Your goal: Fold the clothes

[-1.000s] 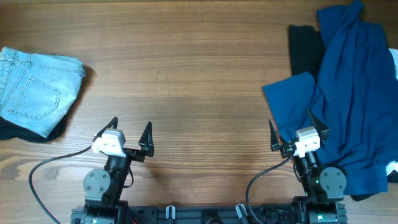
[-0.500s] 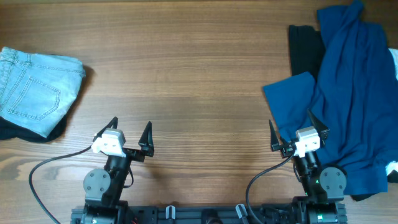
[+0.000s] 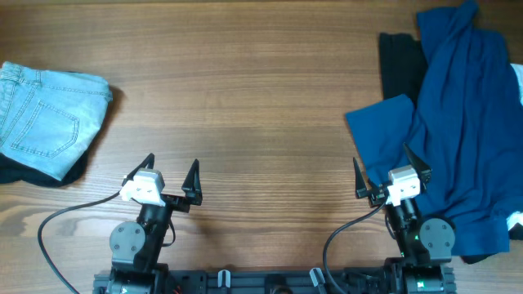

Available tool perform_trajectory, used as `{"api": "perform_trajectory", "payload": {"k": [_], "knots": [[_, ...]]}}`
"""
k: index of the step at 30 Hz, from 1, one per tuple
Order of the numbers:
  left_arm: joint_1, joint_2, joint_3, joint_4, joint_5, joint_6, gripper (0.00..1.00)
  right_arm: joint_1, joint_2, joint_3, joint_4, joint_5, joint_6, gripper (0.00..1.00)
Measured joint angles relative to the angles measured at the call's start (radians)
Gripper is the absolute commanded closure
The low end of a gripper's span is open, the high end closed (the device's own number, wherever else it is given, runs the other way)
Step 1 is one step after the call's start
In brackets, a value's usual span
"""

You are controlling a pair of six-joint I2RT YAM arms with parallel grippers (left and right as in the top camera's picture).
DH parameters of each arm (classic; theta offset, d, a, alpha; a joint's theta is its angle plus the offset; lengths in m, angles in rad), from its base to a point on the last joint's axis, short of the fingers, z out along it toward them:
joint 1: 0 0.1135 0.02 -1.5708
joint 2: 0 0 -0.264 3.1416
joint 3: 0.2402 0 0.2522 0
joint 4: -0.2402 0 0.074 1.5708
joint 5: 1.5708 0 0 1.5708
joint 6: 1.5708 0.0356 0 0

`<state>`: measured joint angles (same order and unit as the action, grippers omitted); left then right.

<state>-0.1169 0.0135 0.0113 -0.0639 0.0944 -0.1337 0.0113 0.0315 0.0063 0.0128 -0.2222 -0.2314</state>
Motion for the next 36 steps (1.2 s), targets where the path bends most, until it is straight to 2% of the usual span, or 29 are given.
{"api": "perform_trajectory", "payload": {"k": [7, 12, 15, 20, 25, 27, 32, 36], "knots": [[0.0, 0.021, 0.0, -0.002, -0.008, -0.011, 0.0, 0.0, 0.011, 0.002, -0.009, -0.006, 0.203, 0.0], [0.0, 0.08, 0.028, -0.055, -0.007, -0.042, 0.0, 0.0, 0.08, 0.092, -0.181, -0.005, 0.298, 0.0], [0.0, 0.192, 0.116, -0.124, 0.017, -0.048, 0.0, 0.0, 0.166, 0.182, -0.243, -0.005, 0.318, 0.0], [0.0, 0.462, 0.309, -0.203, 0.107, -0.053, 0.0, 0.0, 0.428, 0.361, -0.383, -0.005, 0.326, 0.0], [0.0, 0.728, 0.478, -0.374, 0.172, -0.056, 0.0, 0.0, 0.841, 0.594, -0.507, -0.002, 0.325, 0.0], [0.0, 0.813, 0.527, -0.41, 0.196, -0.056, 0.0, 0.0, 1.002, 0.635, -0.491, -0.002, 0.334, 0.0], [0.0, 0.899, 0.544, -0.408, 0.222, -0.056, 0.0, 0.0, 1.216, 0.636, -0.428, 0.047, 0.381, 0.01], [0.0, 0.912, 0.544, -0.393, 0.226, -0.056, 0.0, -0.001, 1.341, 0.638, -0.338, 0.1, 0.396, 0.1]]}}
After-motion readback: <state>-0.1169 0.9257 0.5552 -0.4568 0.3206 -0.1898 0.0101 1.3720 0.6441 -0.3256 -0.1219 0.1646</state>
